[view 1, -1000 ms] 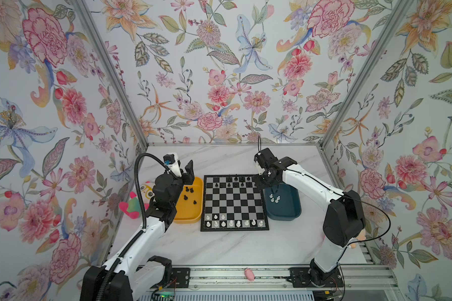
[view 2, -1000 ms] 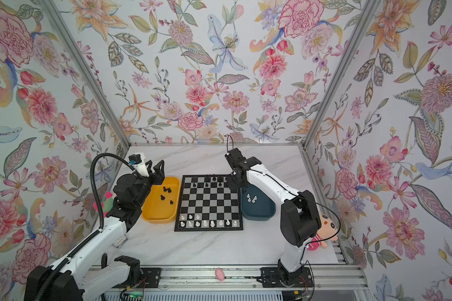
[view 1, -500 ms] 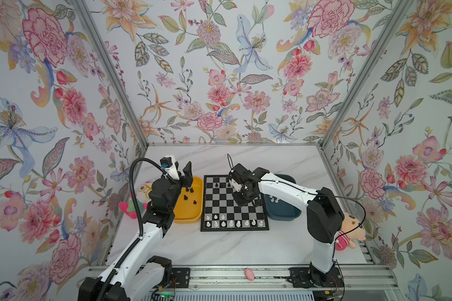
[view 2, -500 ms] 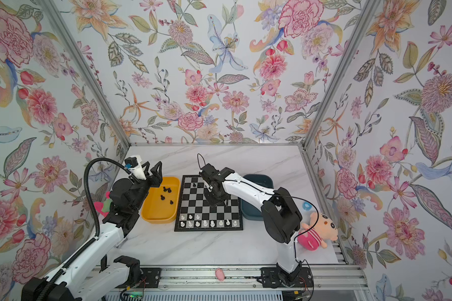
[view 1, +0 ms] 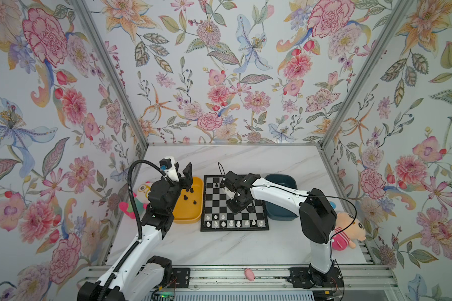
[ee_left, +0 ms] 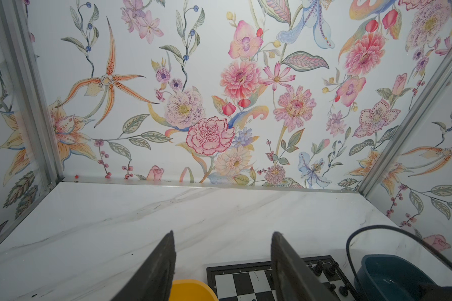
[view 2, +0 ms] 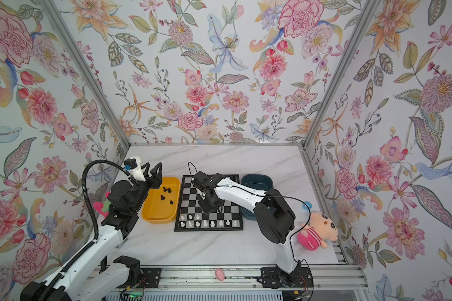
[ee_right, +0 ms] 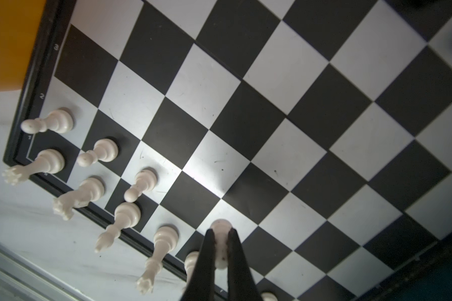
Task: Set up the chess pieces on the board
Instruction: 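Lower the white pawn with the right gripper onto a near-row square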
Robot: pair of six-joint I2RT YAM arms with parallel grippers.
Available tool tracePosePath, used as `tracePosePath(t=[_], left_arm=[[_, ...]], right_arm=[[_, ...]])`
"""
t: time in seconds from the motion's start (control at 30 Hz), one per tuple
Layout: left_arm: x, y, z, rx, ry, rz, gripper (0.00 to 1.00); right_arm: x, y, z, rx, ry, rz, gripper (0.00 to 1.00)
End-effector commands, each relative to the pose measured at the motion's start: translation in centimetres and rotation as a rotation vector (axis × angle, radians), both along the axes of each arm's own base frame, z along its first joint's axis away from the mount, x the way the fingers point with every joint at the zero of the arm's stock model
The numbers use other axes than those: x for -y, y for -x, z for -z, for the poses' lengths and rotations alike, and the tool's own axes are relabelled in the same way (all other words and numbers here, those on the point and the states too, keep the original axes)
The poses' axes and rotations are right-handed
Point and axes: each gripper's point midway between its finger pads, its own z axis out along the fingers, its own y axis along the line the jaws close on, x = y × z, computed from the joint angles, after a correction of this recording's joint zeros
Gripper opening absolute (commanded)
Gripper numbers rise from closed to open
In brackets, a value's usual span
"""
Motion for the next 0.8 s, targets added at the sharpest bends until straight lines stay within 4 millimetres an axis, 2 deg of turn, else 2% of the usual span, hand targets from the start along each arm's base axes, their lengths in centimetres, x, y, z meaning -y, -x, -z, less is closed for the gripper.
tracePosePath(t=[0.0,0.3,0.77], left_arm=[[-0.4,0.5,-0.5,0.022,0.015,-0.002,0.60],[-0.9,1.2,-0.7,0.030,0.011,-0.022,0.60],[-1.1,1.6,-0.7,0.033,0.010,-0.024,0.60]], right_arm=[[-1.1,0.2,-0.1,-0.007,-0.021,0.003,0.05],[-2.4,1.7,1.1,-0.041,-0.034,-0.018,0.04],[-2.0,2.0,2.1,-0.045,-0.010,-0.010,0.04]])
